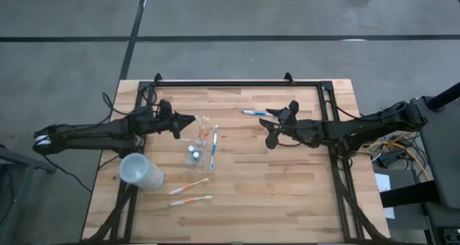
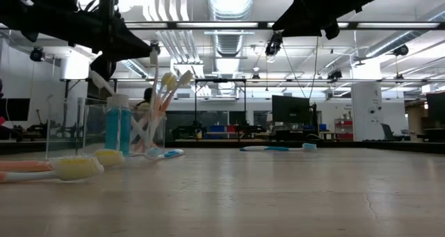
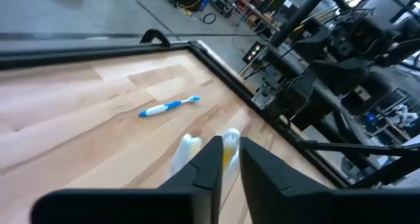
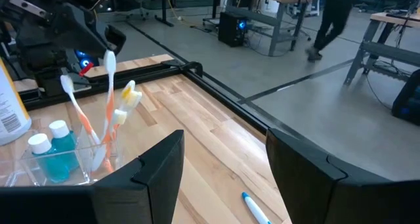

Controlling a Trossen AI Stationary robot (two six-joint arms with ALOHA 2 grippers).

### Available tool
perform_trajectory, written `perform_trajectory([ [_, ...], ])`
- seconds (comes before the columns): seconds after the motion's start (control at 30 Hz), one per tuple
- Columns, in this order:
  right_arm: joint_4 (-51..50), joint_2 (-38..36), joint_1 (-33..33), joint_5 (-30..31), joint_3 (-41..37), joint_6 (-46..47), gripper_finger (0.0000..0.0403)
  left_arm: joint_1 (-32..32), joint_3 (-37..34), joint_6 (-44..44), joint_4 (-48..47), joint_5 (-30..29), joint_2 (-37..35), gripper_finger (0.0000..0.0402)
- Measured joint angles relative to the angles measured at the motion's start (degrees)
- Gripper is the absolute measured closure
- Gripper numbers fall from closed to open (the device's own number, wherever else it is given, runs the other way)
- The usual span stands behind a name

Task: Pick & Place toothbrushing station
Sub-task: Put the orange toothbrush into the transparent organizer

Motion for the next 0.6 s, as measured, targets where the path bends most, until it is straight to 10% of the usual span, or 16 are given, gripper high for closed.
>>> perform_trajectory([
  [0.6,0.0,0.0,0.0,0.0,0.0,0.2,0.0193,0.1,3.3,0.0,4.4,0.0,-0.6,0.0248],
])
